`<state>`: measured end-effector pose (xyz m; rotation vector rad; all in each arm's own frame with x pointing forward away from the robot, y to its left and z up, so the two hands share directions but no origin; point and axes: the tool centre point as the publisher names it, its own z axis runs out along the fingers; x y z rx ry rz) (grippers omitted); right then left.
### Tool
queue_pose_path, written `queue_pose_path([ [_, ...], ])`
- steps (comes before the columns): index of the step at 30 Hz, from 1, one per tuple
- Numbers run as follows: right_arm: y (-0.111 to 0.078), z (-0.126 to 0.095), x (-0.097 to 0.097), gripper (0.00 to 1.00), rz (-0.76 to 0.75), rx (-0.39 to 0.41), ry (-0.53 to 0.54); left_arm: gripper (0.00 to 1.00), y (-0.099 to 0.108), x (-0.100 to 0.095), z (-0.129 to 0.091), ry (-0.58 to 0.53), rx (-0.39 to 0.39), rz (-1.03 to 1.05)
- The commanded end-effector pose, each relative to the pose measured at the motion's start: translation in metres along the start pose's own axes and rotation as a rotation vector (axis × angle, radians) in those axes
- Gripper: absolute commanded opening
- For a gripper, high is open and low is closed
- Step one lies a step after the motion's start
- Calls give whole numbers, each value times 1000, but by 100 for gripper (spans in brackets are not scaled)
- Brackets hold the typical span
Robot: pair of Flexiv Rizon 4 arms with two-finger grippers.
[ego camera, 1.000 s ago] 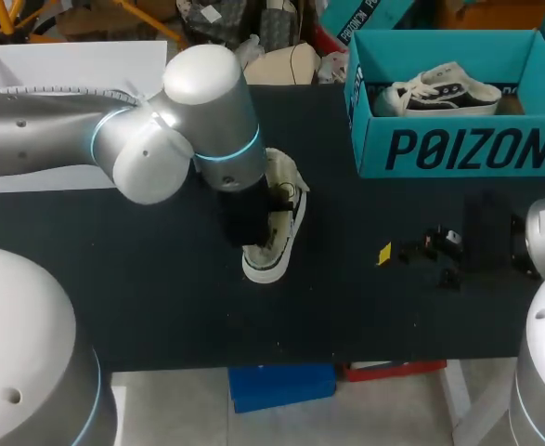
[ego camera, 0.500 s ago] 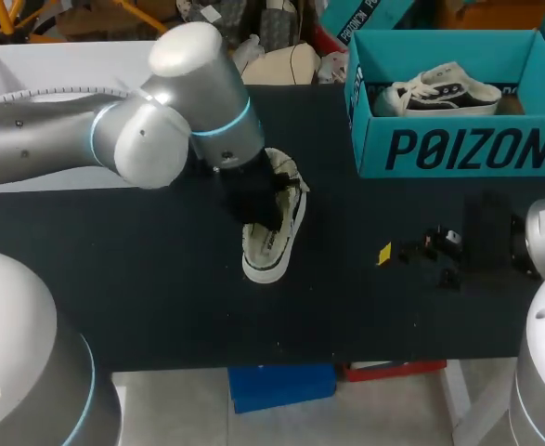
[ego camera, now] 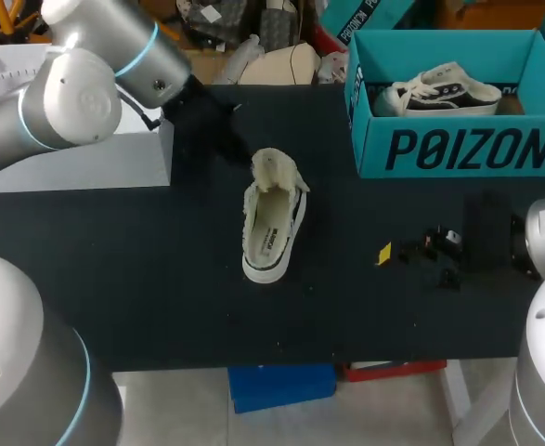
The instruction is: Take the shoe out of the shoebox, open the shoe tongue, remove and reinsert the insole, then place the shoe into the shoebox
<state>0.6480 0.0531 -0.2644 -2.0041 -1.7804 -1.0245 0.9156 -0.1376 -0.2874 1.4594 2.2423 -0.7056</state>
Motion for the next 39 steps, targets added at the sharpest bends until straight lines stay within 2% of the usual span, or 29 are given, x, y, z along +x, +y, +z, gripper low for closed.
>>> queue_pose_path([
  [1, 0, 1, 1, 100, 1, 0, -2, 0, 12, -5, -1, 14, -53, -118],
  [4, 0, 1, 1, 100, 1, 0, -2, 0, 31, -17, 3, 29, -100, -143],
  [7, 0, 1, 1, 100, 1, 0, -2, 0, 45, -27, 9, 37, -113, -154],
  [14, 0, 1, 1, 100, 1, 0, -2, 0, 72, -55, 28, 67, -80, -151],
  [19, 0, 1, 1, 100, 1, 0, -2, 0, 80, -68, 37, 92, 11, -122],
  [22, 0, 1, 1, 100, 1, 0, -2, 0, 84, -76, 48, 121, 155, -71],
  [24, 0, 1, 1, 100, 1, 0, -2, 0, 83, -80, 55, 173, 234, -27],
  [25, 0, 1, 1, 100, 1, 0, -2, 0, 82, -82, 57, 188, 237, -7],
  [28, 0, 1, 1, 100, 1, 0, -2, 0, 72, -90, 63, 211, 322, 25],
  [33, 0, 1, 1, 100, 1, 0, -2, 0, 58, -88, 71, 273, 349, 76],
  [39, 0, 1, 1, 100, 1, 0, -2, 0, 36, -64, 80, 348, 373, 102],
])
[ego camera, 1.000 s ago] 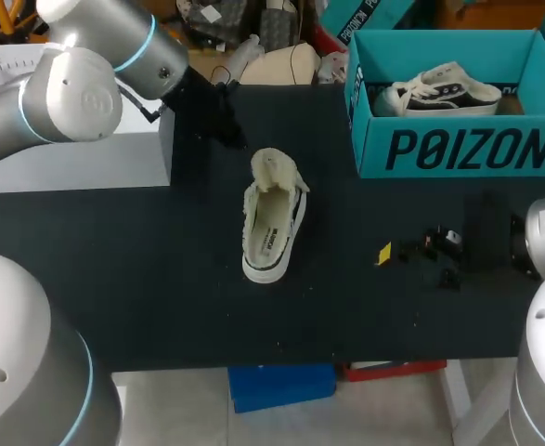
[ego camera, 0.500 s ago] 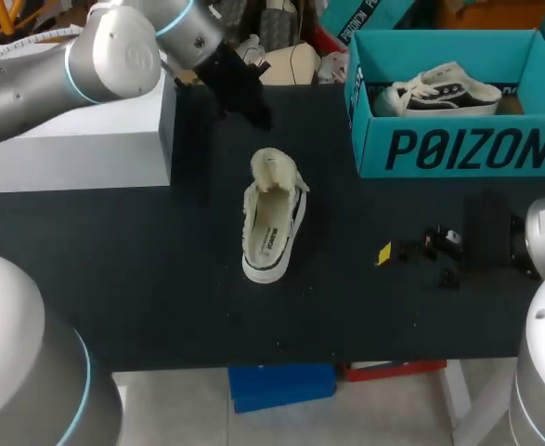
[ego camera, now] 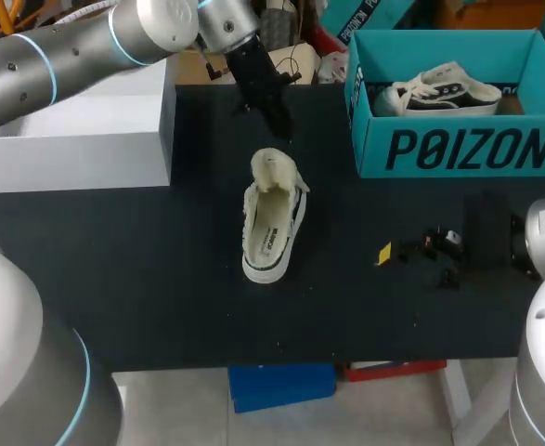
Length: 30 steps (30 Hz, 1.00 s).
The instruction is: Take the shoe out of the shoebox, open the shoe tongue, remove and reinsert the insole, then place the shoe into the shoebox
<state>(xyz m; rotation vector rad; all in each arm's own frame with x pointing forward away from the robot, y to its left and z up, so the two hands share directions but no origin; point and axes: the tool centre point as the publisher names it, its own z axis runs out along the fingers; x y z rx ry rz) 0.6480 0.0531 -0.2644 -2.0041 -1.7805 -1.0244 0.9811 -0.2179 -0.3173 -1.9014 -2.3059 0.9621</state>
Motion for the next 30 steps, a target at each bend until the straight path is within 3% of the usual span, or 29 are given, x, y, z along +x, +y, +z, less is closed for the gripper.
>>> queue_pose_path([
  [1, 0, 1, 1, 100, 1, 0, -2, 0, -5, 6, 11, 88, 32, 4],
  [9, 0, 1, 1, 100, 1, 0, -2, 0, -39, 35, 35, 97, 83, 11],
  [16, 0, 1, 1, 100, 1, 0, -2, 0, -52, 55, 39, 92, 83, 4],
  [30, 0, 1, 1, 100, 1, 0, -2, 0, -55, 61, 66, 82, 76, -3],
])
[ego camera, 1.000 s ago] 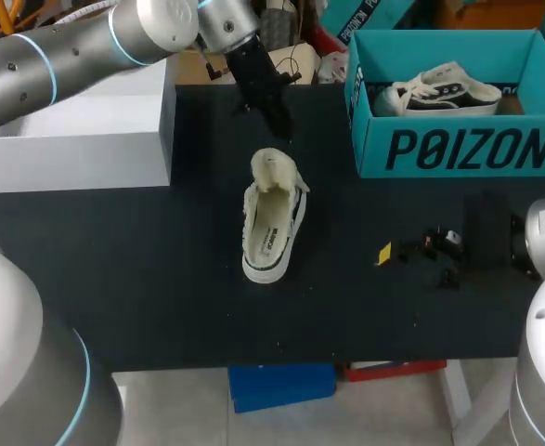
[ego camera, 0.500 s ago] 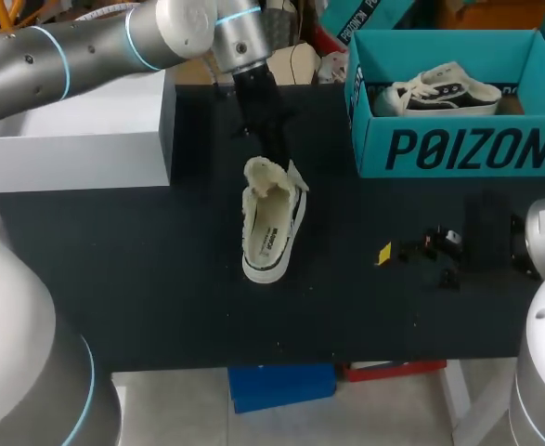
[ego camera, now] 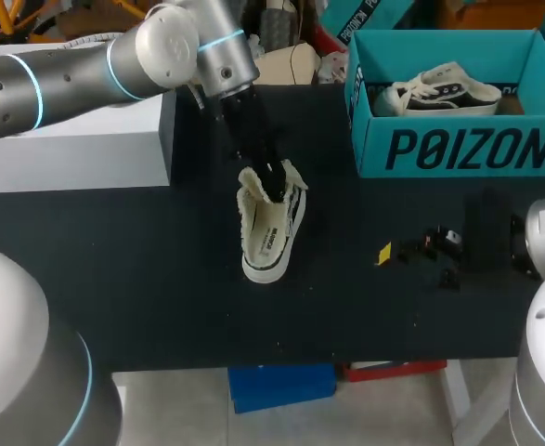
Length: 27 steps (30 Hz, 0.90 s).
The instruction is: Take the shoe out of the shoebox, open the shoe tongue, remove and reinsert the insole, then place the shoe into the shoebox
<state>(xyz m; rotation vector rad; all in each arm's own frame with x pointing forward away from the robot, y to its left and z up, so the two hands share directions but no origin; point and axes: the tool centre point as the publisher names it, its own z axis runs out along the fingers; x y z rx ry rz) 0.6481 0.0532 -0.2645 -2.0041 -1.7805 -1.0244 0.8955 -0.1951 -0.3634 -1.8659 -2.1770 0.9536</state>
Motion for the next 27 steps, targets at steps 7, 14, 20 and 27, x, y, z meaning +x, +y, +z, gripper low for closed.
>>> queue_pose_path([
  [7, 0, 1, 1, 100, 1, 0, -2, 0, 2, -2, 4, -25, -66, 10],
  [14, 0, 1, 1, 100, 1, 0, -2, 0, 1, -13, -40, -289, -269, 62],
  [20, 0, 1, 1, 100, 1, 0, -2, 0, 14, 10, -61, -353, -416, 17],
  [27, 0, 1, 1, 100, 1, 0, -2, 0, 19, 21, -54, -347, -430, -13],
])
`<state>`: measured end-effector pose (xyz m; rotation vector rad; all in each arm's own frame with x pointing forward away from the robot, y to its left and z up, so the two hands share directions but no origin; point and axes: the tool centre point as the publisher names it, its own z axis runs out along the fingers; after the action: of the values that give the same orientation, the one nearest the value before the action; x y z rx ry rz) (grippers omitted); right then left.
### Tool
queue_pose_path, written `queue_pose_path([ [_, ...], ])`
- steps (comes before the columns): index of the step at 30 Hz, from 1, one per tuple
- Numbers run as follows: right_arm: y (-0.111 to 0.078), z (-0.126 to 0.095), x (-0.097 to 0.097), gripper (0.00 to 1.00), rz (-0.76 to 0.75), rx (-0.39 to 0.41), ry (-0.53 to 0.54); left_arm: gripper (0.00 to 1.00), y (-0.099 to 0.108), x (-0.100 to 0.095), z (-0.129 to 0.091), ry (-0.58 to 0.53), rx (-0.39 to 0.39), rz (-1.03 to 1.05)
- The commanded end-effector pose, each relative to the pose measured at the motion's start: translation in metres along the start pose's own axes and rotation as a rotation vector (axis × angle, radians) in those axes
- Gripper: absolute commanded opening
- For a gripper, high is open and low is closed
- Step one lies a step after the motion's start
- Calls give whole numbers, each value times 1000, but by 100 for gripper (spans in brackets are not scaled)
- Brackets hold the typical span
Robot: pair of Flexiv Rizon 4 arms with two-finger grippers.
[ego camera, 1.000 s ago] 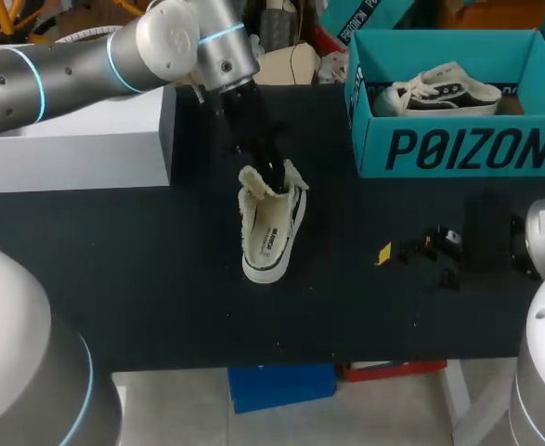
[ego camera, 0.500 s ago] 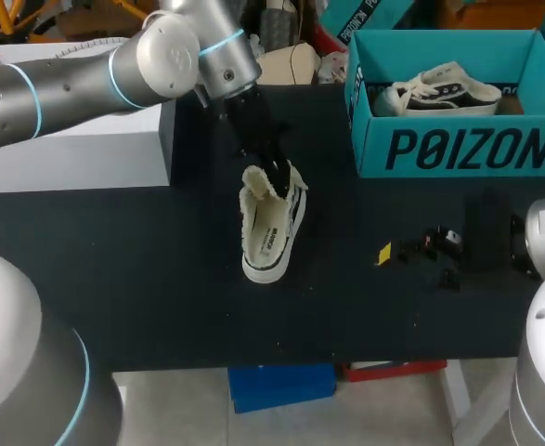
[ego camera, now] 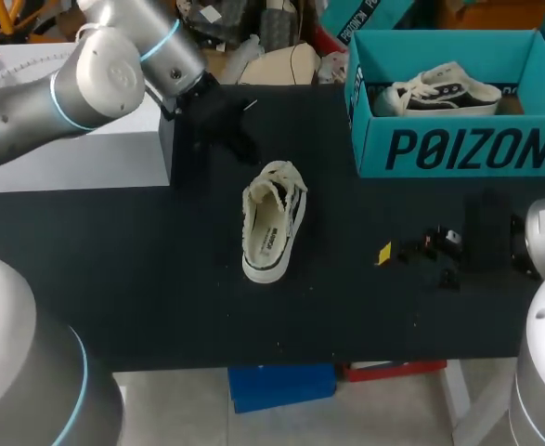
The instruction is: Take the shoe out of the shoebox, open the shoe tongue, remove and reinsert the insole, then place the shoe into the shoebox
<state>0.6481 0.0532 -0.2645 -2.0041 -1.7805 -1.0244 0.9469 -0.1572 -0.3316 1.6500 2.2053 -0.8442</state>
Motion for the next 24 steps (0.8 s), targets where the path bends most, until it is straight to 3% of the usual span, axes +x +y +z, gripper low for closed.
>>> queue_pose_path([
  [1, 0, 1, 1, 100, 1, 0, -2, 0, -12, 10, 7, -66, -134, 1],
  [9, 0, 1, 1, 100, 1, 0, -2, 0, -20, 6, 34, -61, -71, 16],
  [18, 0, 1, 1, 100, 1, 0, -2, 0, -26, 19, 48, -6, -22, 14],
  [24, 0, 1, 1, 100, 1, 0, -2, 0, -28, 15, 36, -2, -28, 18],
])
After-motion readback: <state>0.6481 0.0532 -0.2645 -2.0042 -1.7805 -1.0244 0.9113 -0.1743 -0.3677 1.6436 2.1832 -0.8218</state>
